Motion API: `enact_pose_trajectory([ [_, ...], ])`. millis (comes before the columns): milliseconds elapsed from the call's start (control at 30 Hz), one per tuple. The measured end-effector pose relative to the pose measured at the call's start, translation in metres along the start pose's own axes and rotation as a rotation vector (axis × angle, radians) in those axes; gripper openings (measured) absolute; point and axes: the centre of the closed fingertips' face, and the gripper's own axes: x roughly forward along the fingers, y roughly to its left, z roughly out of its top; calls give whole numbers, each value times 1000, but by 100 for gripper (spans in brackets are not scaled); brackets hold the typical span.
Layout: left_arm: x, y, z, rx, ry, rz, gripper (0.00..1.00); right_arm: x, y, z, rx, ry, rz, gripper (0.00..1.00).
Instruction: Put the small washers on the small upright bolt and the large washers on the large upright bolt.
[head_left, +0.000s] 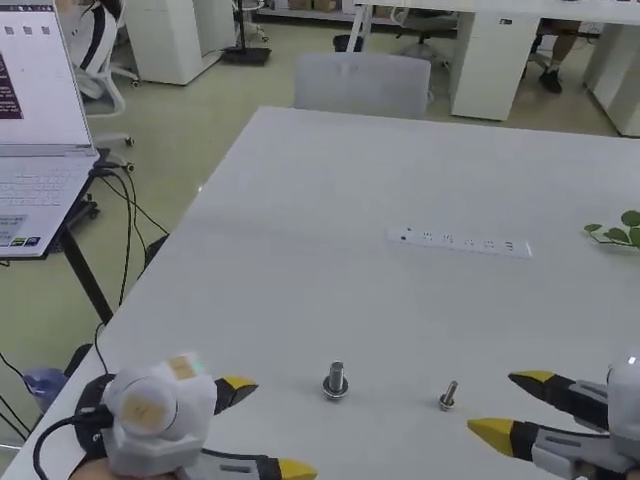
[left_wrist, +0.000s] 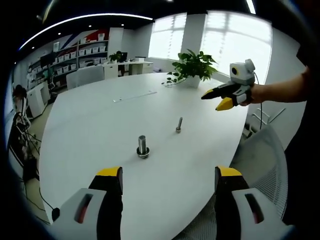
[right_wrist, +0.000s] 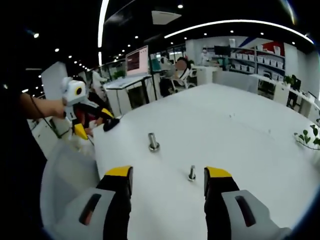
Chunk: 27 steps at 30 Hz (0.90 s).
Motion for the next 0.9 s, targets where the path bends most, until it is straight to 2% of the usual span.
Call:
enact_pose_trajectory([
  [200,-3,1,-1,-10,-11,12,76,-8,11,-11,30,-3,30,66],
  [300,-4,0,0,-24,-23,12,76,-12,21,-12,47,-5,45,71],
  [433,-4,-1,-1,-21,-21,13,76,-13,26,-15,68,-15,52,75],
  [600,-6,-2,-2,-25,-27,17,76,-16,35,-22,74,-7,64,82],
  [767,-9,0,-6,-35,-26,19,77,-19,38,-32,85,22,67,88],
  [900,-11,-1,-7,-31,-26,19,77,-19,38,-38,91,45,57,89],
])
